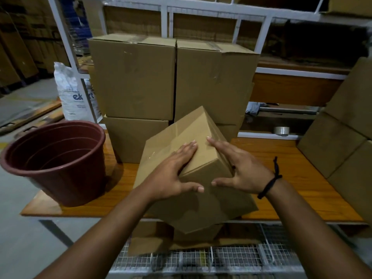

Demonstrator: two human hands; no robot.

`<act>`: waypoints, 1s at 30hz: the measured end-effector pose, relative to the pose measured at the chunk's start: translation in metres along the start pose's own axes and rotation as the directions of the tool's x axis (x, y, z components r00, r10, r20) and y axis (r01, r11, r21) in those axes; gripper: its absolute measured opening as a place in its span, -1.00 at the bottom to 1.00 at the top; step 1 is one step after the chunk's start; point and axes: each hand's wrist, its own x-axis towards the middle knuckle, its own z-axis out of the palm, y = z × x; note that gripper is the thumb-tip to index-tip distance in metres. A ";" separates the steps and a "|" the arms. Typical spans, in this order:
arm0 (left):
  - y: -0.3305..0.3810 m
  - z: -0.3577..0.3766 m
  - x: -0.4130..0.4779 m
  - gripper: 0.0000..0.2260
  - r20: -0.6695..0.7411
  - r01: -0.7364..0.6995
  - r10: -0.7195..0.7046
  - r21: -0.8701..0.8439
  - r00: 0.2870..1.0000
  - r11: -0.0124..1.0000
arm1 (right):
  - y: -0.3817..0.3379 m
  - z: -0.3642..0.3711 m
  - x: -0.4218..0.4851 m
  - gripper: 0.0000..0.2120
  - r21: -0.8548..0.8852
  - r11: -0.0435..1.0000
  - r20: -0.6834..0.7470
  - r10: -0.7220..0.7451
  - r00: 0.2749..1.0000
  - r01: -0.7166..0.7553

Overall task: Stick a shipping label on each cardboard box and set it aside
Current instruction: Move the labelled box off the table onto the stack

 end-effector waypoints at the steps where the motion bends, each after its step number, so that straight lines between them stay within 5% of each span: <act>1: -0.011 -0.004 -0.004 -0.03 0.019 0.009 -0.009 0.019 1.000 1.000 | 0.002 -0.003 -0.002 -0.02 0.014 1.000 0.008 0.024 1.000 -0.024; 5: -0.065 -0.004 -0.037 0.00 0.040 0.157 -0.170 0.217 0.985 0.963 | 0.021 -0.010 -0.020 -0.13 0.162 0.982 -0.029 0.102 0.994 -0.096; 9: -0.082 0.006 -0.050 -0.07 -0.036 0.142 -0.142 0.001 0.989 0.990 | 0.030 0.002 -0.037 -0.13 0.296 0.948 -0.072 0.143 0.987 -0.116; 13: -0.081 -0.010 -0.043 -0.15 -0.163 0.022 -0.027 -0.030 0.986 0.999 | 0.034 0.027 -0.044 -0.13 0.453 0.883 -0.176 0.223 0.959 -0.122; 17: -0.090 -0.024 -0.037 -0.16 -0.116 0.004 0.001 0.046 0.993 0.999 | 0.039 0.068 -0.044 -0.15 0.590 0.793 -0.205 0.331 0.921 -0.153; 25: -0.102 -0.020 -0.032 -0.22 0.005 0.066 -0.067 0.060 0.998 0.996 | 0.046 0.087 -0.039 -0.26 0.578 0.784 -0.138 0.367 0.920 -0.226; 30: -0.103 -0.027 -0.026 -0.40 -0.104 0.104 -0.155 -0.387 0.982 0.916 | 0.052 0.049 -0.019 -0.56 0.648 0.707 -0.060 0.419 0.906 -0.284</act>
